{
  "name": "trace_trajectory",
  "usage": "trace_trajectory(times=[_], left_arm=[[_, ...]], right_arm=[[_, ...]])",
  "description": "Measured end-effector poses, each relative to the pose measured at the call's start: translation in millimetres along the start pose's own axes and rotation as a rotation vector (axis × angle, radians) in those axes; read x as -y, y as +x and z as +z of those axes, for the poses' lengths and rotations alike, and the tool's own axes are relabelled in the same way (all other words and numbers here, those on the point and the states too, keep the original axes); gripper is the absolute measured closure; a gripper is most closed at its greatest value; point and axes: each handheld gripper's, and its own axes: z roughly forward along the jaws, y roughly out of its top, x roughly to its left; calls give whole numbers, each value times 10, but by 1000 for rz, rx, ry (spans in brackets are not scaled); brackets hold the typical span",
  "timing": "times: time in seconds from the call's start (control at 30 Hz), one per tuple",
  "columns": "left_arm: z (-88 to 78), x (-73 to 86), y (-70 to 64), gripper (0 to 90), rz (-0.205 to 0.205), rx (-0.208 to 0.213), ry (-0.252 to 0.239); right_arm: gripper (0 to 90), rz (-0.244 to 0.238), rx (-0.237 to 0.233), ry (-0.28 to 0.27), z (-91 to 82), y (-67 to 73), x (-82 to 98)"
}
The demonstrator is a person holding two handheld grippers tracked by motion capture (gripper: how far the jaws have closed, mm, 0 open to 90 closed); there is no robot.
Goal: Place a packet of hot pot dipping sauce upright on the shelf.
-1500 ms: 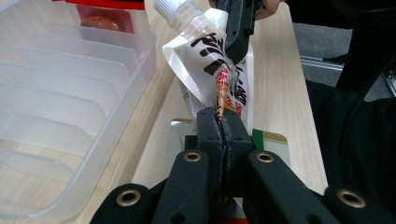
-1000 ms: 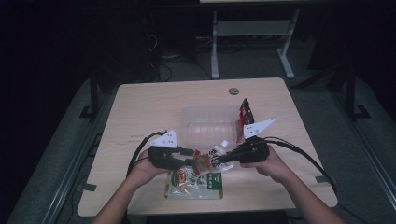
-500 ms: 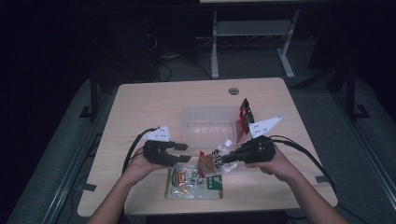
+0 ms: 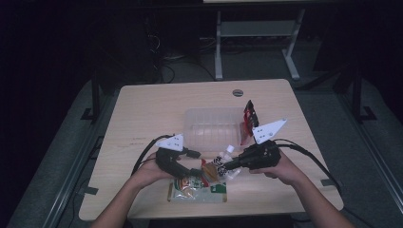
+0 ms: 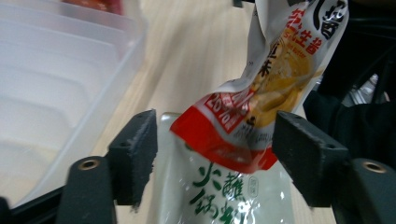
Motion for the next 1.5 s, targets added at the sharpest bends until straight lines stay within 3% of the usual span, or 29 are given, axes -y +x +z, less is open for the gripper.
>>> trace_trajectory(times=[0.13, 0.27, 0.33, 0.43, 0.6, 0.73, 1.1, 1.5], left_arm=[[110, -96, -3, 280, 36, 55, 1], [243, -163, -27, 278, 51, 140, 13], [309, -158, -52, 305, 56, 177, 41], [350, -151, -74, 380, 64, 196, 74], [306, -128, -65, 531, 47, 207, 96], [235, -112, -53, 617, 33, 188, 95], [79, -67, 19, 714, -28, 163, 88], [-146, -19, 90, 793, -70, 158, 23]], right_arm=[[900, -15, -12, 7, 45, 20, -24], [900, -23, -11, 19, 71, 26, -20], [900, -23, -8, 21, 66, 24, -20], [900, -25, -10, 20, 56, 19, -19], [900, -35, 10, 32, 36, 17, -8], [900, -34, 36, 35, 4, -1, 6], [900, -10, 95, 60, -45, -60, 67], [900, -9, 123, 55, -34, -84, 78]])
